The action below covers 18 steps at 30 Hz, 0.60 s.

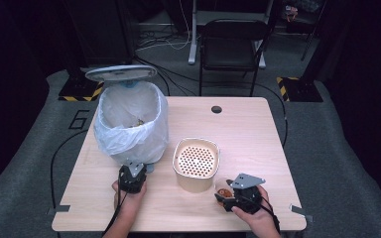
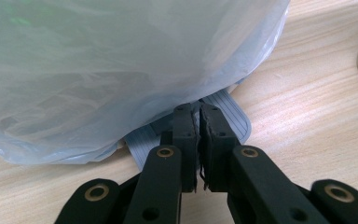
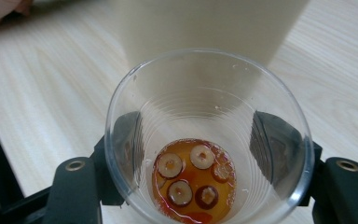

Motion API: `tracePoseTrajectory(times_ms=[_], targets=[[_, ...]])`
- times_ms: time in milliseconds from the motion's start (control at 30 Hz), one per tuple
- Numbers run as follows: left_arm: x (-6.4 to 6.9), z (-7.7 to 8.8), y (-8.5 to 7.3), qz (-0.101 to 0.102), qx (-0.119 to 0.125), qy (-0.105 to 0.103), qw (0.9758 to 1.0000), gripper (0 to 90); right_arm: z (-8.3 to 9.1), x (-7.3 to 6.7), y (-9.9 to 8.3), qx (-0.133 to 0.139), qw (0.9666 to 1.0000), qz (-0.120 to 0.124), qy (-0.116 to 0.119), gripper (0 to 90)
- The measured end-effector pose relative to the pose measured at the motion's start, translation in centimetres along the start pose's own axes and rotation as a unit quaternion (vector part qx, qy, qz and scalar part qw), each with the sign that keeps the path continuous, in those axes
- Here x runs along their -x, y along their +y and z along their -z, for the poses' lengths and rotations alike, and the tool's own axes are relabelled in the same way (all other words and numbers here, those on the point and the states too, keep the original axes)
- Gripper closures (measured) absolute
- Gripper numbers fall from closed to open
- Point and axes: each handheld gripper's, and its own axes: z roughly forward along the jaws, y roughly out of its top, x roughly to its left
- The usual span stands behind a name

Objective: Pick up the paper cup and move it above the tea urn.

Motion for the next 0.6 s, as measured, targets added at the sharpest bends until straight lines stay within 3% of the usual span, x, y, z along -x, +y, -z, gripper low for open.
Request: tracePoseTrajectory(times_ms=[600], targets=[[0.0, 0.0, 0.0, 0.0, 0.0, 0.0, 1.0, 85.1, 1.2, 4.9, 1.4, 0.007, 0.998, -0.028, -0.056, 34.3]])
